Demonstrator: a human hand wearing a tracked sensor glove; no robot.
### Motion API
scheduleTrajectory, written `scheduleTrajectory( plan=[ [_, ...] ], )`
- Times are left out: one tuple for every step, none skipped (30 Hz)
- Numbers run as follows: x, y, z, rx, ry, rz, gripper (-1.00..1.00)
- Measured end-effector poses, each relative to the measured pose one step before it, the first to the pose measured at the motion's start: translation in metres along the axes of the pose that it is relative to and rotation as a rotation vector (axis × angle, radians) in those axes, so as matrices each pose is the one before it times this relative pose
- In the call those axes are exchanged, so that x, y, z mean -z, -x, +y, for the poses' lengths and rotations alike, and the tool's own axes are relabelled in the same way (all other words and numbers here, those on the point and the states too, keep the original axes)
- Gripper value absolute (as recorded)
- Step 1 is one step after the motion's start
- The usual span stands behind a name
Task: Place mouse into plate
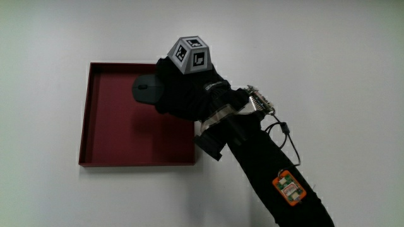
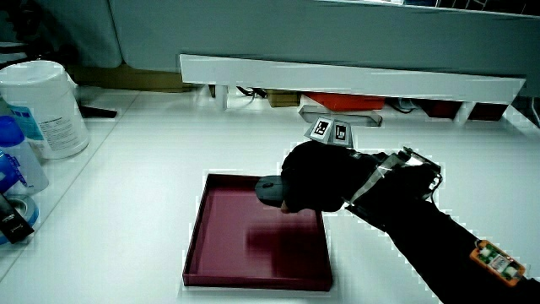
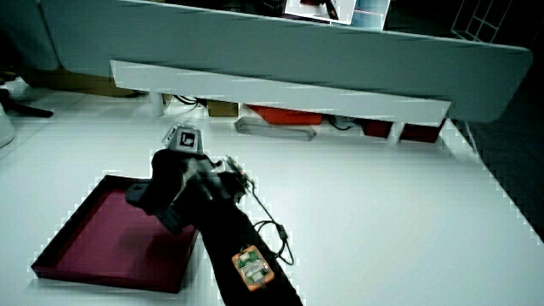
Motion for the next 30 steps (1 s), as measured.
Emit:
scheduleTrajectory(
  plan=[
    [0.00297, 0.0014, 0.0014, -0.00656, 0.00738, 0.00471, 0.0],
    [0.00406, -0.00004, 0.00324, 0.00983, 0.00304, -0.00806, 0.0],
    [0.00366, 0.00067, 0.00267, 0.00058, -0.00194, -0.00396, 0.0],
    [0.00414, 0.00035, 0.00264, -0.00915, 0.01079, 0.02036, 0.0],
    [0.00613, -0.00176, 0.00433, 0.00618, 0.02357, 0.00043, 0.0],
    [0.0044, -0.00116, 0.00207, 0.01021, 0.00816, -0.00576, 0.0],
    [0.00537, -0.00314, 0.00428, 0.0099, 0.01326, -0.00151, 0.0],
    [0.00246, -0.00073, 0.00114, 0.01099, -0.00363, -0.00138, 0.0],
    [0.00297, -0.0005, 0.00197, -0.00113, 0.00098, -0.00177, 0.0],
    [0.00206, 0.00099, 0.00008, -0.00171, 0.01335, -0.00209, 0.0],
    [0.00421, -0.00202, 0.00357, 0.00605, 0.00962, -0.00538, 0.0],
    [0.00193, -0.00014, 0.00029, 0.00568, -0.00077, -0.00681, 0.0],
    [0.00164, 0.00005, 0.00038, -0.00558, -0.00603, -0.00654, 0.0],
    [0.00353, -0.0015, 0.00239, 0.00531, 0.01627, -0.00136, 0.0],
    [0.00175, -0.00006, 0.00048, 0.00173, -0.00115, -0.00584, 0.0],
    [0.00347, -0.00106, 0.0022, -0.00138, 0.01766, -0.00333, 0.0],
    [0.00225, -0.00073, 0.00108, 0.01176, -0.01608, -0.00431, 0.0],
    [0.00184, 0.00017, 0.00064, -0.00771, 0.01409, 0.00513, 0.0],
    [0.00179, -0.00003, 0.00073, -0.0061, 0.00308, 0.00147, 0.0],
    [0.00121, 0.00014, -0.00015, 0.01058, -0.00069, -0.01168, 0.0],
    [0.00266, -0.00266, 0.00228, -0.00075, 0.00811, 0.01834, 0.0],
    [-0.00041, 0.00076, -0.00161, -0.00782, -0.01468, -0.00238, 0.0],
    [0.00029, -0.00037, 0.00009, 0.00304, 0.00158, -0.01176, 0.0],
    [0.0002, -0.00045, 0.00035, 0.00253, 0.00254, 0.00148, 0.0],
    [0.00066, -0.00094, 0.00135, 0.00216, 0.00729, 0.00867, 0.0],
    [-0.00074, 0.00071, -0.00072, -0.00579, -0.00069, -0.00004, 0.0],
    [0.00043, 0.00005, -0.00008, -0.00412, 0.01062, 0.0051, 0.0],
    [0.00238, -0.00242, 0.00245, 0.01976, 0.00903, -0.00492, 0.0],
    [-0.00075, 0.0007, -0.0023, -0.0112, 0.0052, 0.01003, 0.0],
    [0.0007, -0.00051, -0.00049, -0.0068, 0.01365, 0.00236, 0.0]
  ],
)
